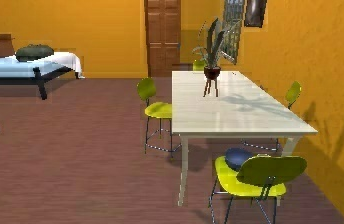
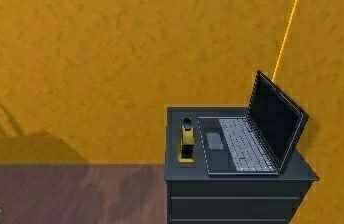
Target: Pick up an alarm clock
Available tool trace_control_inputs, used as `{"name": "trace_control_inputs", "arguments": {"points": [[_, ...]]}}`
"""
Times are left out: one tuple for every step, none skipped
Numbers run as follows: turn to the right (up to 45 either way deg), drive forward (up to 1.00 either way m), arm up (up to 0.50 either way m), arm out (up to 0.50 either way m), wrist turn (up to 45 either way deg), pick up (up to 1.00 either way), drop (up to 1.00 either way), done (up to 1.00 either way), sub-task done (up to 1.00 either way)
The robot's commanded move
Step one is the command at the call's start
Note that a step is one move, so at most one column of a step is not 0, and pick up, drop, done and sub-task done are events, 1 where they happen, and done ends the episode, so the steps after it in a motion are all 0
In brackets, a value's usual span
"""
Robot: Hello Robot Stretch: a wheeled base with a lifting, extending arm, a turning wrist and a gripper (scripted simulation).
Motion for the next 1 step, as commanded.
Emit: {"name": "trace_control_inputs", "arguments": {"points": [[0.0, 0.0, 0.5, 0.0, 0.0, 0.0, 0.0, 0.0, 0.0]]}}
